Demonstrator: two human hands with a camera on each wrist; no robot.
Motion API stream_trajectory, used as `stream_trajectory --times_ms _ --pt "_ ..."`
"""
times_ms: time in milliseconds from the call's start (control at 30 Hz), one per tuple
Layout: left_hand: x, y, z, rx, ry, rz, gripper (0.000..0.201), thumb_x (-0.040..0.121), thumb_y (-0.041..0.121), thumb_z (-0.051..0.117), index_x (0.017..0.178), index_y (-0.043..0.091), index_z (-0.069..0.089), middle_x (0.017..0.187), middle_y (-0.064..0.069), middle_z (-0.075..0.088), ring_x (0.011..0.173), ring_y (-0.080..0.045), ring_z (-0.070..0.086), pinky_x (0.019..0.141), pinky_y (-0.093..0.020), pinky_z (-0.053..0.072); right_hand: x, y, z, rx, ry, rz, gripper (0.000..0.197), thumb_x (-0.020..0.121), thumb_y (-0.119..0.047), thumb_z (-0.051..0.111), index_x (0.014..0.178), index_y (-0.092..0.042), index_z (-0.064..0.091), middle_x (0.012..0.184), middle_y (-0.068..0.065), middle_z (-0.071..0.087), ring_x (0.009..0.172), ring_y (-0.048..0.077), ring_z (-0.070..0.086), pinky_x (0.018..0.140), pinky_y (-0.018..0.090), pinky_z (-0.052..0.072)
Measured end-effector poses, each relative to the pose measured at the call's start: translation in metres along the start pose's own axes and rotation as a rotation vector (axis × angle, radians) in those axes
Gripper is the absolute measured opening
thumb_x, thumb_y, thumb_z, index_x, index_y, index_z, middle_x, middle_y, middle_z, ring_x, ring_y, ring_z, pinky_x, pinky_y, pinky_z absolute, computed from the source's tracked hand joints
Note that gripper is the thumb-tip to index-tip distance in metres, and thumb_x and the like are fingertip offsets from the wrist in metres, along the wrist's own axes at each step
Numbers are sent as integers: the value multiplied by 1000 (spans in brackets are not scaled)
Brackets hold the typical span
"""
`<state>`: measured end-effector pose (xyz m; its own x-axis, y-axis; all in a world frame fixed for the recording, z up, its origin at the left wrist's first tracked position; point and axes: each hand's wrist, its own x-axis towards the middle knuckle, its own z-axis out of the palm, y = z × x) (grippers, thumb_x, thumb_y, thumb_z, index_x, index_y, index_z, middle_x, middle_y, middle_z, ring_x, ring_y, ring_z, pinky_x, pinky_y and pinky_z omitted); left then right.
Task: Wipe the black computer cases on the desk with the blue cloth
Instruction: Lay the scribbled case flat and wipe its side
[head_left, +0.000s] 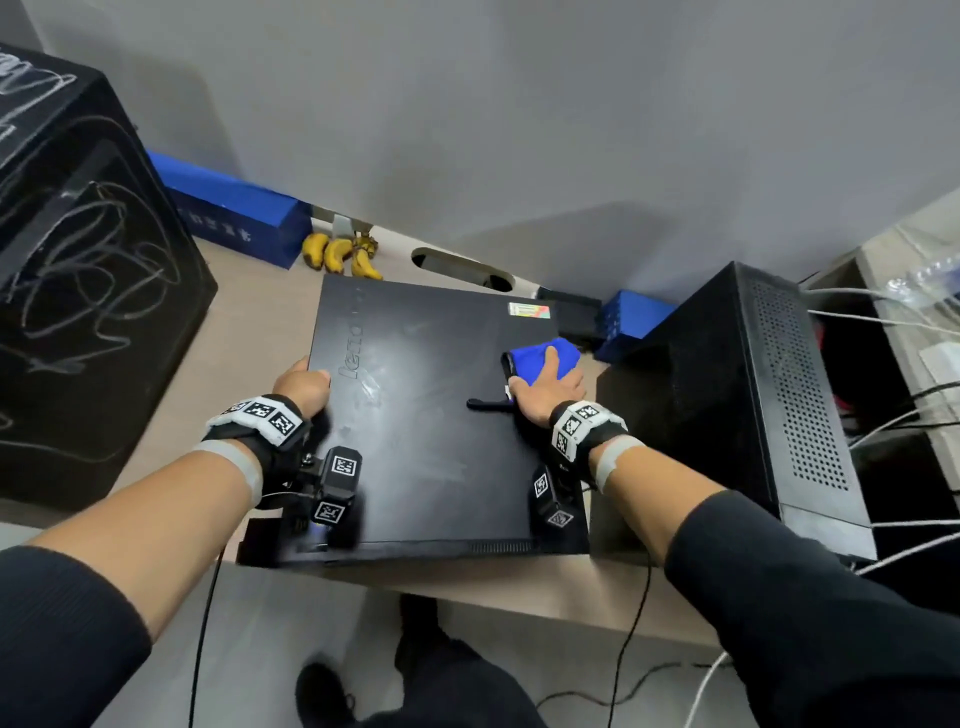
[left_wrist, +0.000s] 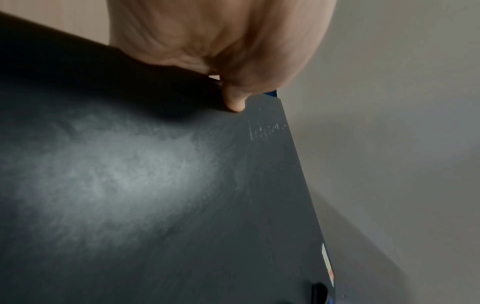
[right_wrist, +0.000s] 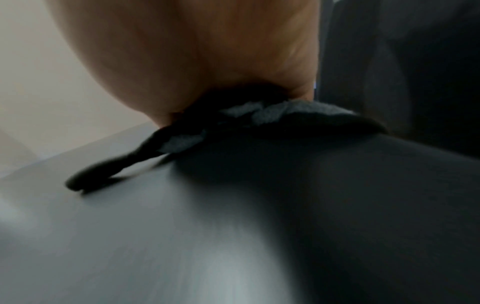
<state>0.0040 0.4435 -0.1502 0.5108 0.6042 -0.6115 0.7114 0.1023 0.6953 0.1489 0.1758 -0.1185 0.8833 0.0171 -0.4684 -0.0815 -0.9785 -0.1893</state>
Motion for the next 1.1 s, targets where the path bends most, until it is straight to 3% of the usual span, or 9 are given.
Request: stream_trajectory --times_ms 100,300,400,500,633,767,867,1000,1100 --pt "7 -5 -2 -66 -30 -9 51 86 22 50 136 18 59 133 -8 61 120 -32 58 110 -41 43 37 -30 -19 -11 30 -12 83 90 -54 47 156 -29 2 151 22 19 135 42 28 113 46 21" --pt "7 -9 0 -202 -39 -6 44 100 8 46 139 23 57 125 0 65 113 -23 60 104 -33 45 85 -73 -29 -86 107 -18 73 89 -53 44 150 -19 23 145 23 25 130 41 31 111 48 22" --pt "10 -10 3 -243 -31 0 45 100 4 45 140 22 56 122 1 64 105 -22 60 90 -27 44 83 -88 -22 -184 116 15 70 88 -57 40 145 -18 30 149 28 17 135 44 22 115 56 15" --pt "9 -10 4 -266 -16 15 46 101 2 44 142 20 54 123 -2 64 103 -20 58 87 -25 41 76 -102 -20 -263 111 14 72 89 -59 37 148 -20 27 155 29 7 143 46 5 115 61 5" --pt "8 -11 3 -322 -24 -1 46 100 0 44 134 29 57 119 -4 66 102 -24 61 89 -30 47 48 -159 16 -294 42 -335 68 91 -54 37 149 -21 25 155 20 18 145 38 5 115 62 0" --pt "10 -13 1 -376 -44 -17 47 99 -1 46 139 21 57 118 -9 68 102 -26 64 102 -45 51 15 -242 55 -330 -83 -691 66 91 -49 41 151 -32 21 154 13 20 144 33 10 115 62 -5" --pt "14 -17 3 -381 -49 -16 49 98 0 49 140 22 57 122 -11 69 106 -26 64 105 -48 49 15 -272 62 -408 -119 -863 51 90 -44 44 141 -40 39 147 9 29 137 31 22 113 60 6" --pt "15 -16 5 -409 -41 -36 44 99 0 49 138 17 59 121 -12 68 101 -25 63 103 -43 50 27 -255 56 -338 -114 -971 46 93 -38 45 139 -44 44 149 4 29 137 27 24 114 55 8" --pt "13 -13 4 -400 -59 -28 42 101 -1 46 138 16 58 116 -11 66 99 -23 60 87 -34 51 43 -209 38 -288 -61 -930 55 96 -38 43 149 -42 30 150 8 28 140 25 22 115 53 8"
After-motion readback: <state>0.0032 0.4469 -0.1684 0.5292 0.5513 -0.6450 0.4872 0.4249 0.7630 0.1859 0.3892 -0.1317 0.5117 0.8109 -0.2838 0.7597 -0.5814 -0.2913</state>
